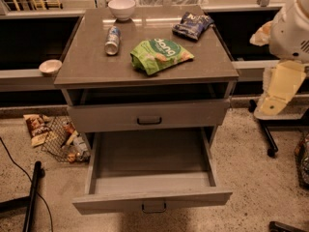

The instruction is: Place green rice chip bag into middle drawer

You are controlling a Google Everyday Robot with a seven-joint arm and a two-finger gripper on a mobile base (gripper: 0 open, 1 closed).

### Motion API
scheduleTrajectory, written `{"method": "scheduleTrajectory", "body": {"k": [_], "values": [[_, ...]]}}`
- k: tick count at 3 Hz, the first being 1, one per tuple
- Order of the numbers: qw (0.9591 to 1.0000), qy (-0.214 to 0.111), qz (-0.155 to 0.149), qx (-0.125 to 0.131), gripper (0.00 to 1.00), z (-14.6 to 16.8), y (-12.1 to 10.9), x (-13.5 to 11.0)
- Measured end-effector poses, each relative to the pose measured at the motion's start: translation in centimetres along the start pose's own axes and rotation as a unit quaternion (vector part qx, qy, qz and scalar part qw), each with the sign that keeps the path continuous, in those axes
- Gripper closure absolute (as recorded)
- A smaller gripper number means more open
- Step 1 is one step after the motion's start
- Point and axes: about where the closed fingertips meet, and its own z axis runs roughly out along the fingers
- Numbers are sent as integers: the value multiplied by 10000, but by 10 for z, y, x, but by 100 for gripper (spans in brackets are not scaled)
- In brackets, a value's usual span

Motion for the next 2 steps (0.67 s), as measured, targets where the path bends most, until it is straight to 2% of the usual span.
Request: {"method": "scheduleTrajectory", "body": {"k": [1, 2], "values": [[9981, -330, -528, 13, 0, 26, -41, -26], [9912, -829, -1028, 82, 0, 51, -87, -60]]}}
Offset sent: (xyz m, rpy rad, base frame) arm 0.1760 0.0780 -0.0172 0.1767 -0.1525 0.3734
